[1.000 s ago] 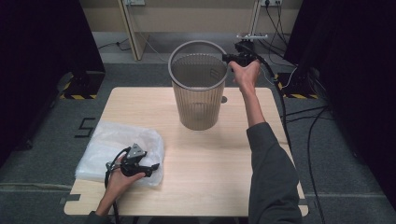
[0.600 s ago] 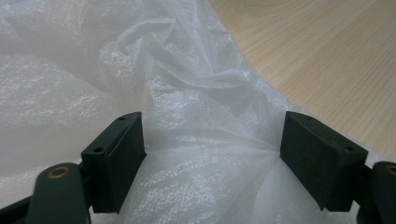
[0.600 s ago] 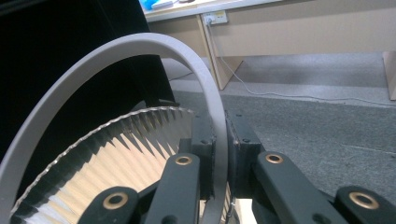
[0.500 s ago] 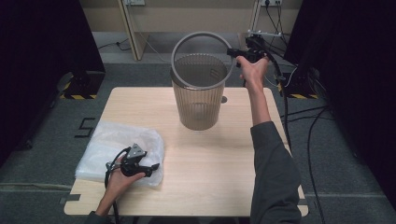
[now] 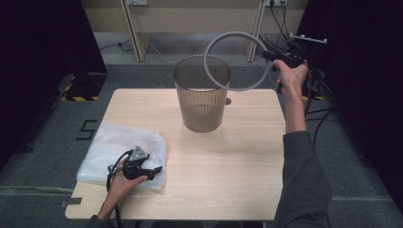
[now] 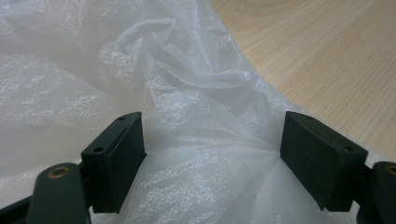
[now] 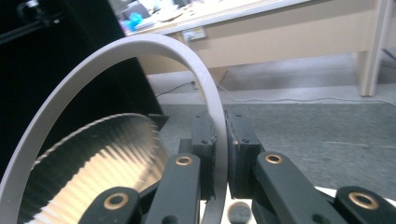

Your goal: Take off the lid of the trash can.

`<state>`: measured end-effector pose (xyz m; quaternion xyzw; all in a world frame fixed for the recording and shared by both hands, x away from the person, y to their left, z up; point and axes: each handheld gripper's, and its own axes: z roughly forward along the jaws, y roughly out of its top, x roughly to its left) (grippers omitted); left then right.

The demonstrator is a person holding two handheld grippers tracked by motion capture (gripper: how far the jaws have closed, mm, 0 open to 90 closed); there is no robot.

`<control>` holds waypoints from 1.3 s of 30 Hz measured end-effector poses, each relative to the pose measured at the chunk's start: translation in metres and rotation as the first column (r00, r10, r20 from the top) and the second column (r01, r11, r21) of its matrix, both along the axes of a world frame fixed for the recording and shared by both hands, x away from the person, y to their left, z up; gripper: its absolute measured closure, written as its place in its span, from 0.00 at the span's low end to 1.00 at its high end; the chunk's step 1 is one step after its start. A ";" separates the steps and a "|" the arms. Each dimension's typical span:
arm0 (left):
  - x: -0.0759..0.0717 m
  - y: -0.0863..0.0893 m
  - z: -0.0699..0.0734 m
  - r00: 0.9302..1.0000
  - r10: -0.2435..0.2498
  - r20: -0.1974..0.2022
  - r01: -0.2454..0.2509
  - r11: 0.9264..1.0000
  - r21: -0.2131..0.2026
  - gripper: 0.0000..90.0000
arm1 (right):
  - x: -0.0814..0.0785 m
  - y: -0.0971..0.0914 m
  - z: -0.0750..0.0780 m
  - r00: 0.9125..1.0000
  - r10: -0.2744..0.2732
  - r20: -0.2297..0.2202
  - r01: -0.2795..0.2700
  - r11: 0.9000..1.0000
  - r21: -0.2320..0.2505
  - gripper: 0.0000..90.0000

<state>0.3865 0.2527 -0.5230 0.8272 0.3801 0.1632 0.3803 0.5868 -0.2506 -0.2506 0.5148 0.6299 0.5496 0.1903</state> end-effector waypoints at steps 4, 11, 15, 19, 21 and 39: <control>0.000 0.000 0.000 1.000 0.000 0.000 0.000 1.000 0.000 0.23 | -0.008 -0.033 -0.007 0.999 -0.040 -0.015 0.041 0.999 0.017 0.93; 0.000 0.000 0.000 1.000 0.000 -0.001 0.000 1.000 0.000 0.23 | -0.023 -0.083 -0.023 0.994 -0.102 -0.028 0.103 0.994 0.043 0.93; 0.000 0.000 0.000 1.000 0.000 0.000 0.000 1.000 0.000 0.23 | -0.029 -0.100 -0.035 0.991 -0.130 -0.045 0.130 0.991 0.010 0.93; 0.000 0.000 0.000 1.000 -0.001 -0.001 0.001 1.000 0.000 0.23 | -0.033 -0.112 -0.055 0.986 -0.148 -0.079 0.147 0.989 -0.012 0.93; 0.000 0.000 0.000 1.000 0.000 -0.001 0.000 1.000 0.000 0.23 | -0.033 -0.115 -0.065 0.983 -0.155 -0.096 0.154 0.988 -0.022 0.93; 0.000 0.000 0.000 1.000 0.000 -0.001 0.000 1.000 0.000 0.23 | -0.028 -0.111 -0.163 0.954 -0.177 -0.243 0.148 0.980 -0.133 0.93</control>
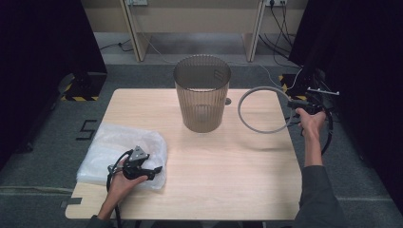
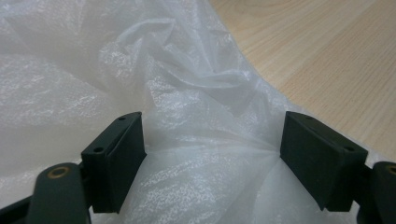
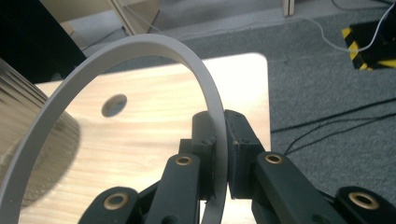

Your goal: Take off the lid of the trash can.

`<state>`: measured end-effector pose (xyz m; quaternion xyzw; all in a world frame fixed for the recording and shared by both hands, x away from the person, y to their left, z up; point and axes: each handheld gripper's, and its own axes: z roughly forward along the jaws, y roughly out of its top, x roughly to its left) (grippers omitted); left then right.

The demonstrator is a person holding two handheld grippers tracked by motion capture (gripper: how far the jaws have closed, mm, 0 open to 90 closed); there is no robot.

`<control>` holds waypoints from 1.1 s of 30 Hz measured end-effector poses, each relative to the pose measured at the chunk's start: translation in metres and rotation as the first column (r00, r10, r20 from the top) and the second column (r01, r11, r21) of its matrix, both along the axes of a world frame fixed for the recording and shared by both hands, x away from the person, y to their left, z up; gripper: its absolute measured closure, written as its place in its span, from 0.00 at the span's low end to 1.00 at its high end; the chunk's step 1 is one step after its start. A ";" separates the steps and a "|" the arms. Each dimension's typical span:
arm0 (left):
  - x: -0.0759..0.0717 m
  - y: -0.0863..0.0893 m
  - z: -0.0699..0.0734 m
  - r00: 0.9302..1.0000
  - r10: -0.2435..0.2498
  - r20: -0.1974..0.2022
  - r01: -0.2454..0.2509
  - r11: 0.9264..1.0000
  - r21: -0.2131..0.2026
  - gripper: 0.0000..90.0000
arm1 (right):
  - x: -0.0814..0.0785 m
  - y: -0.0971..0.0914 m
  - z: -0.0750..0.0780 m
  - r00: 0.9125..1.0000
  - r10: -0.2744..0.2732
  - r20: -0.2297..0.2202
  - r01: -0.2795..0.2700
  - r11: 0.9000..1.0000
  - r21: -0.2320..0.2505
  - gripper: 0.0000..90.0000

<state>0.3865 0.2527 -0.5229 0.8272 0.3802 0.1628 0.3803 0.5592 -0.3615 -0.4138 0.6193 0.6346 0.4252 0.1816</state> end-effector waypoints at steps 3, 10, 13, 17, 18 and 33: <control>0.000 0.000 0.000 1.000 0.000 0.000 0.000 1.000 0.000 0.23 | 0.001 0.003 -0.010 1.000 -0.003 -0.019 0.002 1.000 -0.010 0.93; 0.000 0.000 0.000 1.000 0.000 0.000 0.000 1.000 0.000 0.23 | 0.004 0.010 -0.028 0.999 -0.004 -0.050 0.002 0.999 -0.042 0.93; 0.000 0.000 0.000 1.000 0.000 0.000 0.000 1.000 0.000 0.23 | 0.006 0.014 -0.036 0.997 -0.003 -0.072 -0.002 0.998 -0.069 0.93; 0.000 0.000 0.000 1.000 0.000 0.000 0.000 1.000 0.000 0.23 | 0.008 0.017 -0.046 0.996 -0.009 -0.093 0.001 0.996 -0.087 0.93; 0.000 0.000 0.000 1.000 0.000 0.000 0.000 1.000 0.000 0.23 | 0.009 0.017 -0.048 0.995 -0.012 -0.102 0.002 0.995 -0.096 0.93; 0.000 0.000 0.000 1.000 0.000 0.000 0.000 1.000 0.000 0.23 | 0.015 0.026 -0.072 0.989 -0.034 -0.144 0.012 0.988 -0.155 0.92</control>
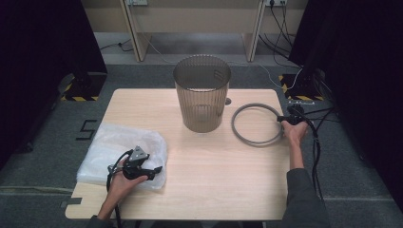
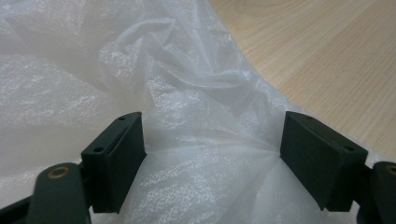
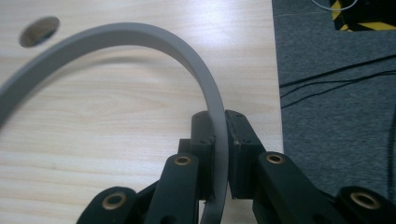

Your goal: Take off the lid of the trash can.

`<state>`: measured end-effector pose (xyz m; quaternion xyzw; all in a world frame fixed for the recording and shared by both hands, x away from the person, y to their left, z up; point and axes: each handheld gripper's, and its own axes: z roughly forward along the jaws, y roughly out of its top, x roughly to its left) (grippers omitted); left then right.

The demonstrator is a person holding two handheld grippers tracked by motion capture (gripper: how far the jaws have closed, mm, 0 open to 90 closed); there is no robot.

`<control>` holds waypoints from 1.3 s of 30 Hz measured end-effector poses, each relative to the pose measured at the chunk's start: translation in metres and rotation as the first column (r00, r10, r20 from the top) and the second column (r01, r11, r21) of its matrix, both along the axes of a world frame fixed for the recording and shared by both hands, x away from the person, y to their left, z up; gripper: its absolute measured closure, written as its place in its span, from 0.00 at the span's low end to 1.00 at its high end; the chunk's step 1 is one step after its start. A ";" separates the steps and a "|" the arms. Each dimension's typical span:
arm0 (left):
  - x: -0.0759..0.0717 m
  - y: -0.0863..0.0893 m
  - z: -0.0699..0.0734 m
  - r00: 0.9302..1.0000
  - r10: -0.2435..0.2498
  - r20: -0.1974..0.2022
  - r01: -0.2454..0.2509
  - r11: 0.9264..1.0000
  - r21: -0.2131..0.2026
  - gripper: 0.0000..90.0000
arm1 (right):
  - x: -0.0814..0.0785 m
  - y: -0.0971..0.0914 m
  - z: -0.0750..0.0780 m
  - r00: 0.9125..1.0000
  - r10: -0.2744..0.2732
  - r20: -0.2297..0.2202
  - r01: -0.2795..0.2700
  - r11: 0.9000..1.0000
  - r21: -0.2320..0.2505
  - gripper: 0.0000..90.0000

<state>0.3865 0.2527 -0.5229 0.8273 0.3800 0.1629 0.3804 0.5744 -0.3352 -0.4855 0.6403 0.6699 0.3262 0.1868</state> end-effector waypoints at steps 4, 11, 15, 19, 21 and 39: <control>0.000 0.000 0.000 1.000 0.000 0.000 0.000 1.000 0.000 0.23 | 0.002 0.003 -0.005 1.000 0.002 -0.006 -0.002 0.999 -0.040 0.92; 0.000 0.000 0.000 1.000 0.000 0.000 0.000 1.000 0.000 0.23 | 0.002 0.008 -0.011 1.000 0.007 -0.014 -0.008 0.997 -0.082 0.91; 0.000 0.000 0.000 1.000 0.000 0.000 0.000 1.000 0.000 0.23 | 0.001 0.007 -0.011 1.000 0.001 -0.002 -0.001 0.995 -0.100 0.85; 0.000 0.000 0.000 1.000 0.000 0.000 0.000 1.000 0.000 0.23 | -0.002 0.008 0.000 0.999 0.001 0.051 0.005 0.993 -0.116 0.80; 0.000 0.000 0.000 1.000 0.000 0.000 0.000 1.000 0.000 0.23 | -0.005 0.011 0.007 0.997 0.015 0.077 -0.005 0.993 -0.122 0.78; 0.000 0.000 0.000 1.000 -0.001 0.000 0.001 1.000 0.002 0.23 | -0.068 0.050 0.031 0.958 0.203 0.202 -0.178 0.975 -0.136 0.38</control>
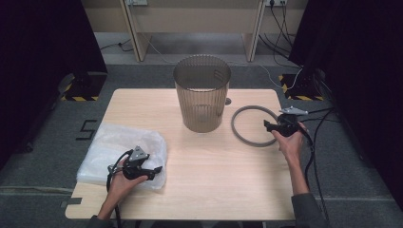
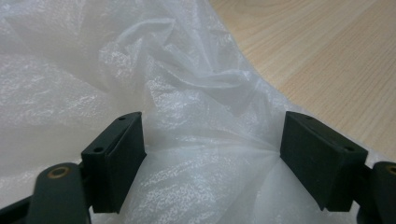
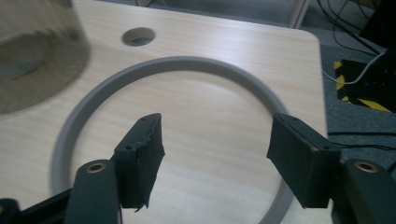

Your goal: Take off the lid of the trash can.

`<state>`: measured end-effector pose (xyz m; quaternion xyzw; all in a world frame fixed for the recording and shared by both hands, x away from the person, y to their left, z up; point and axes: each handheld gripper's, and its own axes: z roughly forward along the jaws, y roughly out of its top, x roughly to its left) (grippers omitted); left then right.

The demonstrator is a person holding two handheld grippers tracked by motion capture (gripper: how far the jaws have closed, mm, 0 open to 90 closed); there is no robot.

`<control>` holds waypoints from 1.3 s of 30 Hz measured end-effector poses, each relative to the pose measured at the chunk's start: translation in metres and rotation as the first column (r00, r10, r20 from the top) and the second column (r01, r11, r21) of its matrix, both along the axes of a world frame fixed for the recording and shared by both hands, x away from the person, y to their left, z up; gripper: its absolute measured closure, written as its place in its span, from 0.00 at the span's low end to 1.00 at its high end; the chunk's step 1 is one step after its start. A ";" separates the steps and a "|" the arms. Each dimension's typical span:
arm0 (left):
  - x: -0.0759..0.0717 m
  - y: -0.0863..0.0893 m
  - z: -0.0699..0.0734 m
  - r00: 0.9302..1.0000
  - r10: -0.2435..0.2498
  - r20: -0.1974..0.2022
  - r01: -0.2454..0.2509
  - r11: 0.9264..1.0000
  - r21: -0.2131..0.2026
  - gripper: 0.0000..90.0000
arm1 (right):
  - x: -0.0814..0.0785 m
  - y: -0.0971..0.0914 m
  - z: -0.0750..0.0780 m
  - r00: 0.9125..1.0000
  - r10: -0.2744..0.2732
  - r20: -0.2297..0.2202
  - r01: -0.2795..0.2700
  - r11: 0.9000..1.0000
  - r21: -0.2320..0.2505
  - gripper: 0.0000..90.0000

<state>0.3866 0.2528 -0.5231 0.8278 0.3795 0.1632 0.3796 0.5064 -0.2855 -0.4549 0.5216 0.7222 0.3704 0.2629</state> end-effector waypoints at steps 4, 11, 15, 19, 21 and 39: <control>0.000 0.000 0.000 1.000 0.000 0.000 0.000 1.000 0.000 0.23 | -0.019 0.009 -0.004 0.999 0.032 -0.005 -0.032 0.999 -0.005 0.34; 0.000 0.000 0.000 1.000 0.000 0.000 0.000 1.000 0.000 0.23 | -0.049 0.022 -0.020 0.996 0.084 -0.015 -0.084 0.996 -0.005 0.32; 0.000 0.000 0.000 1.000 0.000 0.000 0.000 1.000 0.000 0.23 | -0.062 0.028 -0.028 0.995 0.101 -0.028 -0.101 0.995 0.000 0.31; 0.000 0.000 0.000 1.000 0.000 0.001 0.000 1.000 -0.001 0.23 | -0.072 0.031 -0.033 0.995 0.102 -0.022 -0.101 0.995 0.011 0.30; 0.000 0.000 0.000 1.000 0.000 0.000 0.000 1.000 -0.001 0.23 | -0.076 0.033 -0.035 0.993 0.112 -0.026 -0.112 0.994 -0.002 0.29; 0.000 0.000 0.000 1.000 0.000 -0.001 0.000 1.000 -0.001 0.23 | -0.105 0.048 -0.060 0.980 0.162 -0.117 -0.164 0.986 -0.009 0.19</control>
